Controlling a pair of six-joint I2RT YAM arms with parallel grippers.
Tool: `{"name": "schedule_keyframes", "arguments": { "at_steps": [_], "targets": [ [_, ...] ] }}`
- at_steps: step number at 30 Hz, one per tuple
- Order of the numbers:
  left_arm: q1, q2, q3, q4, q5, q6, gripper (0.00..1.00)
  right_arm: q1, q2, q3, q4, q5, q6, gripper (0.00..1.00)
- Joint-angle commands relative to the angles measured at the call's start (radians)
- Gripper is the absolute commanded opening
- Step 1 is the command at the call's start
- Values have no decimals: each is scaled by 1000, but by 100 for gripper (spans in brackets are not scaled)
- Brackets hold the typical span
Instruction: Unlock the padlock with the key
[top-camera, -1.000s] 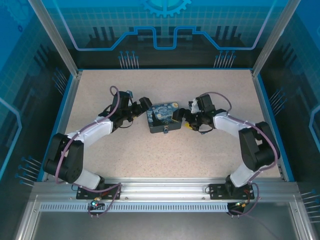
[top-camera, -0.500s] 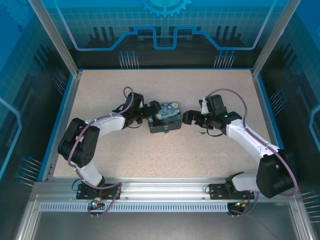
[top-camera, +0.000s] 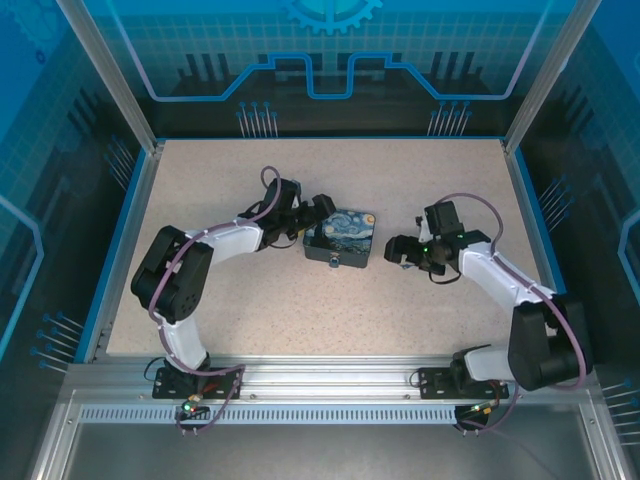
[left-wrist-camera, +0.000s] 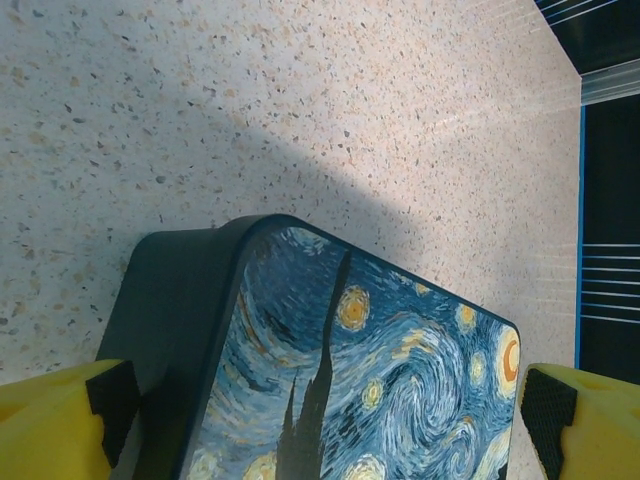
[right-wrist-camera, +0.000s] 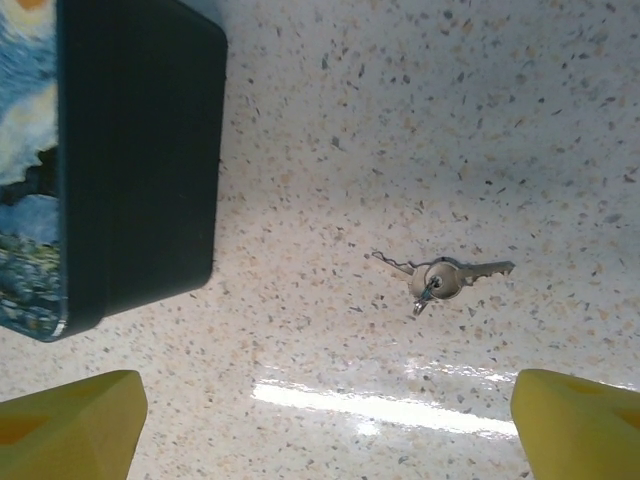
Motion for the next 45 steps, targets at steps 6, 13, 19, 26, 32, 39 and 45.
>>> {"name": "schedule_keyframes", "arguments": {
  "at_steps": [6, 13, 19, 26, 32, 39, 45],
  "targets": [
    [-28, -81, -118, 70, 27, -44, 99, -10, 80, 49, 7, -45, -17, 90],
    [-75, -130, -160, 83, 14, -57, 99, -11, 113, 67, 8, -46, -7, 92],
    [-102, -170, -196, 61, -32, -59, 99, -10, 138, 109, 5, -35, 5, 93],
    [-91, -259, -212, -69, -171, -36, 99, -9, 207, 169, -112, 101, 100, 90],
    [-73, -342, -226, -118, -207, -19, 99, 1, 229, 207, -115, 127, 46, 66],
    [-60, -396, -255, -121, -201, -14, 99, -5, 285, 259, -139, 183, -103, 55],
    [-58, -398, -251, -115, -190, -18, 99, -10, 375, 286, -107, 125, -94, 52]
  ]
}}
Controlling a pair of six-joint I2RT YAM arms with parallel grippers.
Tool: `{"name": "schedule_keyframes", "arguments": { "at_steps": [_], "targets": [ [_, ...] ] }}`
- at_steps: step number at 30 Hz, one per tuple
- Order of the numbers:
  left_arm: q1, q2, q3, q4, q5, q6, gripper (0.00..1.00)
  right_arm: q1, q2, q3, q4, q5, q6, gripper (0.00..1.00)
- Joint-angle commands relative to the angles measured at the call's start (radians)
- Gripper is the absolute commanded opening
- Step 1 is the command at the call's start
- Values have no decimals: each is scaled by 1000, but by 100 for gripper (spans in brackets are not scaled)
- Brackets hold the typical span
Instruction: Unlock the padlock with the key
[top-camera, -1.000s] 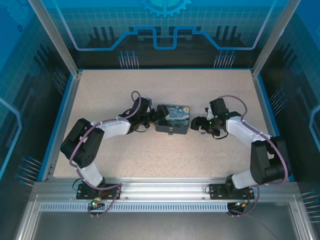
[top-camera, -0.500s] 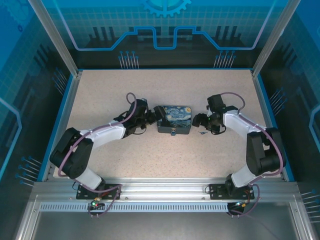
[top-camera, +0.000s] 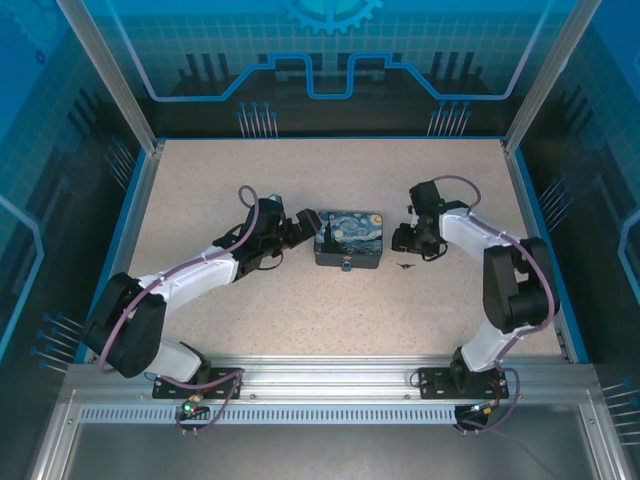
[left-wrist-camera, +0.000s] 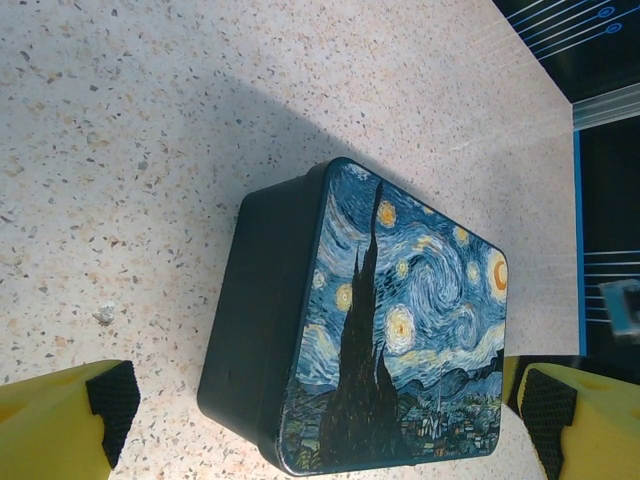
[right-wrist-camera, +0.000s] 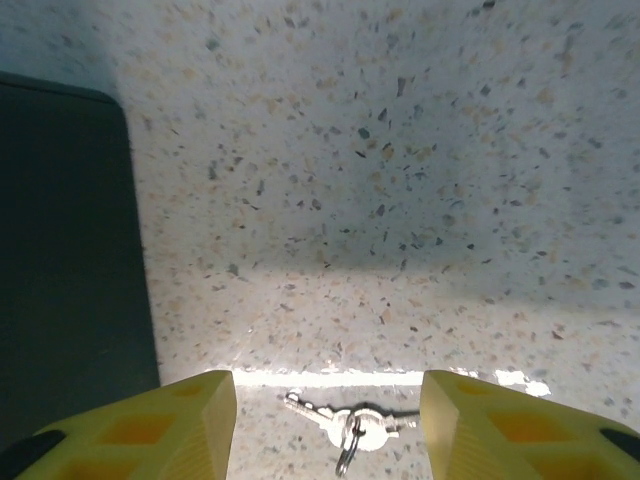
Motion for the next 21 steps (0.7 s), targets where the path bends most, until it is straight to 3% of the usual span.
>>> {"name": "schedule_keyframes", "arguments": {
  "at_steps": [1, 8, 21],
  "targets": [
    [9, -24, -12, -8, -8, 15, 99, -11, 42, 25, -4, -34, -20, 52],
    [9, -27, -24, 10, -8, 9, 99, -13, 79, -4, 31, -94, -10, 54],
    [10, -4, -29, 52, 7, 0, 99, -4, -13, -126, 30, -150, 24, 54]
  ]
}}
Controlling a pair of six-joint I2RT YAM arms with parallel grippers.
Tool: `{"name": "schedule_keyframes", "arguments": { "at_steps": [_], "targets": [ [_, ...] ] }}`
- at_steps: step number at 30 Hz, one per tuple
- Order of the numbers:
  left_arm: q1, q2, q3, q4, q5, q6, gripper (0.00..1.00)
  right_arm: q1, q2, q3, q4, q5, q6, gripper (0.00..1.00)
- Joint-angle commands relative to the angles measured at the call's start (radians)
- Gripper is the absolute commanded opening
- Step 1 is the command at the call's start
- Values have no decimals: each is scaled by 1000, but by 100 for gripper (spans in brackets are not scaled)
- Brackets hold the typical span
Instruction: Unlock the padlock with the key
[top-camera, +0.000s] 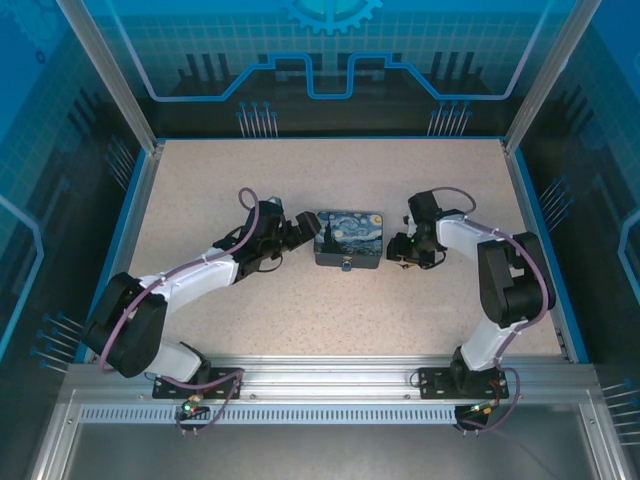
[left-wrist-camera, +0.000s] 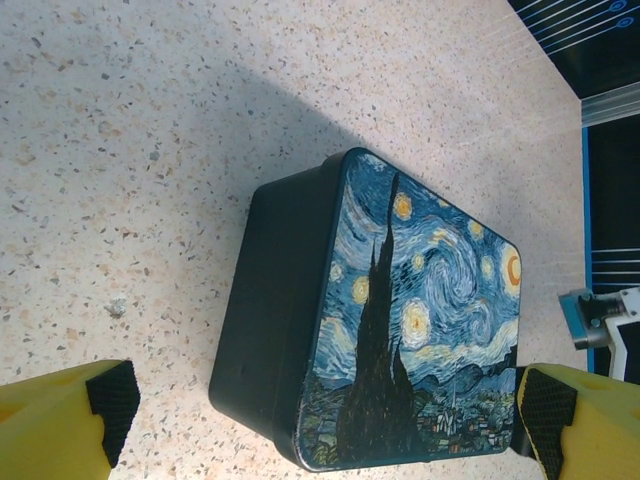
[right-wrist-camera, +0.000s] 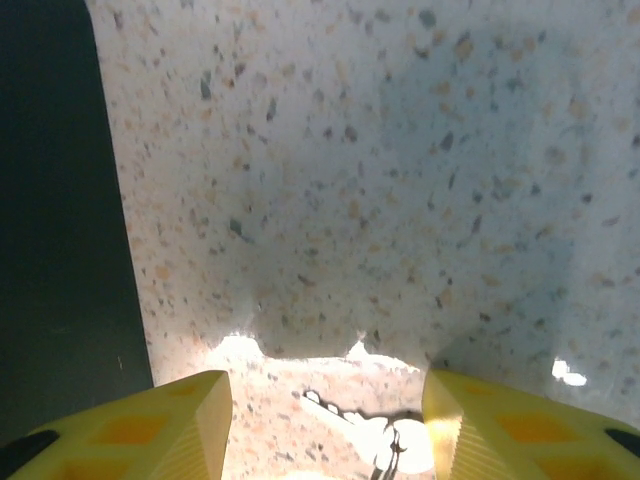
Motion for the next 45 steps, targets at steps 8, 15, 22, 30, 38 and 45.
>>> {"name": "schedule_keyframes", "arguments": {
  "at_steps": [8, 15, 22, 30, 38, 45],
  "targets": [
    [10, 7, -7, 49, 14, -7, 99, 36, -96, -95, -53, -32, 53, 54],
    [9, 20, -6, 60, 18, -10, 99, 99, -73, -61, -105, 86, 66, 54],
    [13, 20, -8, 63, 22, -10, 99, 116, -24, 5, -161, 213, 45, 54],
    [14, 30, -10, 72, 25, -16, 99, 120, 43, 44, -147, 212, 41, 53],
    [16, 37, -5, 77, 27, -16, 99, 147, 64, 62, -158, 233, 44, 42],
    [16, 47, 4, 79, 33, -17, 99, 151, 80, 78, -170, 252, 42, 37]
  ]
}}
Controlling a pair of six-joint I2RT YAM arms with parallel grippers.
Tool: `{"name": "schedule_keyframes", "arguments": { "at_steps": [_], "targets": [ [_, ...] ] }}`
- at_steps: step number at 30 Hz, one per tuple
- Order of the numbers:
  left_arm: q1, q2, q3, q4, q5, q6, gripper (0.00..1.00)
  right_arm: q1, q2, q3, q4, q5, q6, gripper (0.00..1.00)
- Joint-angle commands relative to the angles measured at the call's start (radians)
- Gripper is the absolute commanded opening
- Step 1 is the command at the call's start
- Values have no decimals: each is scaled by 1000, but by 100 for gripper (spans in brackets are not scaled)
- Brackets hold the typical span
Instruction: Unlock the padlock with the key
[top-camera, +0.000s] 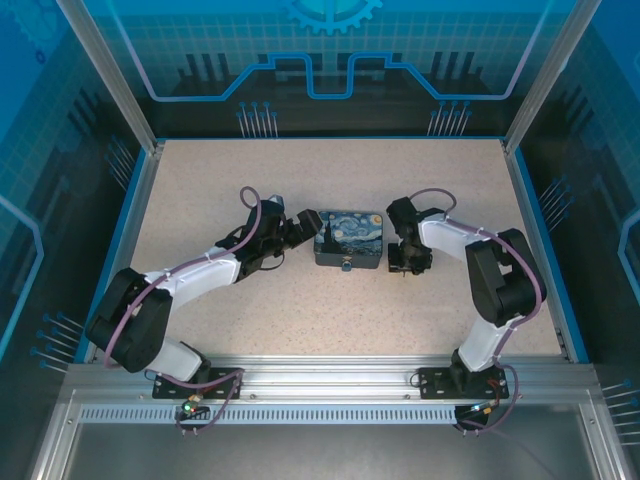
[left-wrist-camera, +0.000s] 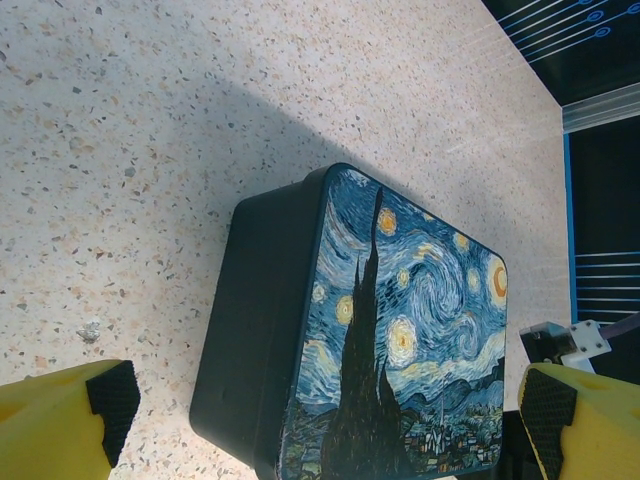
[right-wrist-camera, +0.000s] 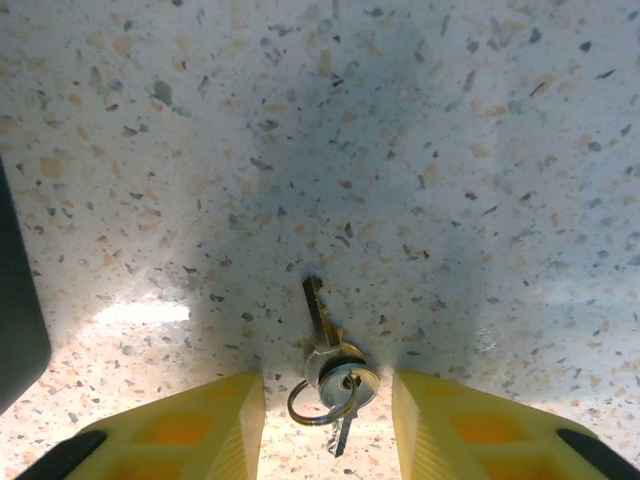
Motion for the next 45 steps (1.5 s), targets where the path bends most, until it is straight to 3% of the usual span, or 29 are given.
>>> {"name": "schedule_keyframes", "arguments": {
  "at_steps": [1, 9, 18, 29, 38, 45],
  "targets": [
    [10, 16, 8, 16, 19, -15, 99, 14, 40, 19, 0, 17, -2, 36],
    [10, 14, 9, 12, 22, -14, 99, 14, 56, 39, -10, 17, -5, 25],
    [11, 2, 13, 2, 20, -9, 99, 4, 42, 23, -3, -3, -9, 0],
    [13, -27, 13, -1, 50, -20, 99, -6, -144, -40, -15, -69, -9, 0],
    [11, -67, 4, 24, 128, -80, 99, -9, -453, -130, 63, -357, -80, 0],
    [-4, -108, -2, 67, 150, -124, 99, -14, -562, -240, 318, -769, -104, 0]
  ]
}}
